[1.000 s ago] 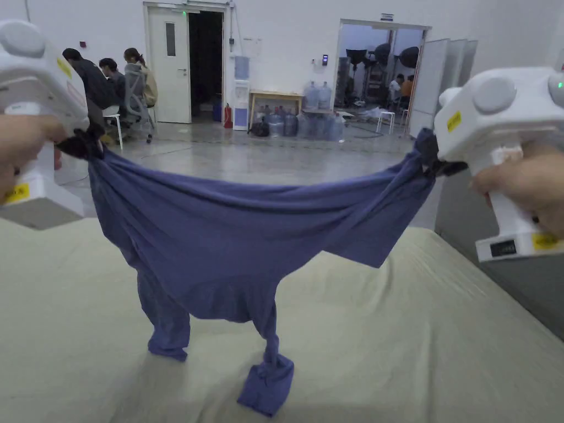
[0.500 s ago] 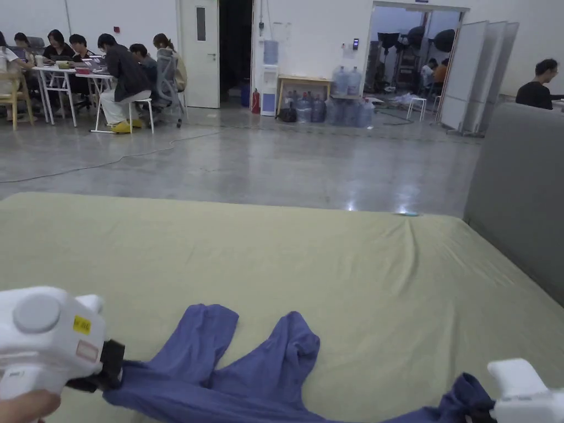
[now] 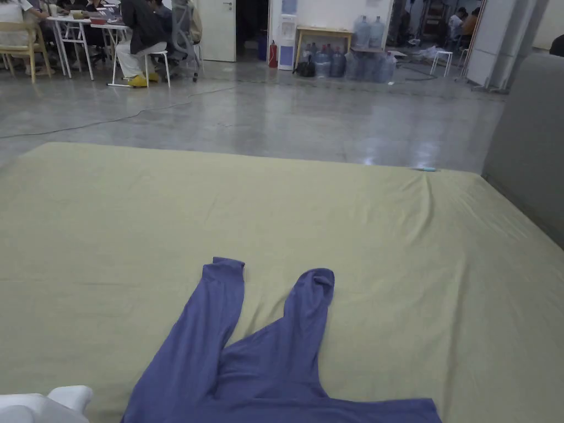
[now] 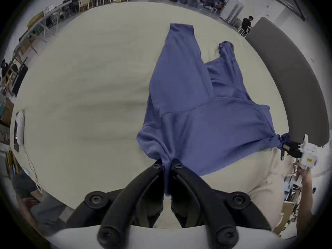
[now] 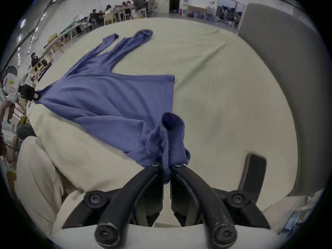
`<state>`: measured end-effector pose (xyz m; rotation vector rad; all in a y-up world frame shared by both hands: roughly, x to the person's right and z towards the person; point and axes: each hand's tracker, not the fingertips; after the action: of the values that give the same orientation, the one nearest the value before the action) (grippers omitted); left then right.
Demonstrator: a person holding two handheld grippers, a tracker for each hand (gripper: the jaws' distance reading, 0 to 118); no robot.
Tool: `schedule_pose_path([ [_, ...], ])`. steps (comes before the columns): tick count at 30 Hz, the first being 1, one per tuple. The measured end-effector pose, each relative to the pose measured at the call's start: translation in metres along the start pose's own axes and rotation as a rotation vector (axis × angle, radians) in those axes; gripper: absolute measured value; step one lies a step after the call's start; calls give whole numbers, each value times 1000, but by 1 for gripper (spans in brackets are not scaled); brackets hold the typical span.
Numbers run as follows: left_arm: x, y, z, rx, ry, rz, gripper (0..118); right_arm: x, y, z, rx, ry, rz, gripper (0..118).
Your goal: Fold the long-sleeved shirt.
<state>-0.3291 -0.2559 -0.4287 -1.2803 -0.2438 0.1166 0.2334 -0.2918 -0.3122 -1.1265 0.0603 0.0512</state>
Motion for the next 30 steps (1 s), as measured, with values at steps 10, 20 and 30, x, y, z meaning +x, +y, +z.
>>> schedule_pose_path([
  [10,-19,-15,-36,-56,-32,97,0,-12,-25,-24,-68,-1,-21,2],
  [20,-9,-14,-5,4,-27,129,118,4,-3,6,-99,-49,-79,96],
  [30,11,-49,8,40,-9,25,0,-23,7,76,113,22,-189,40],
])
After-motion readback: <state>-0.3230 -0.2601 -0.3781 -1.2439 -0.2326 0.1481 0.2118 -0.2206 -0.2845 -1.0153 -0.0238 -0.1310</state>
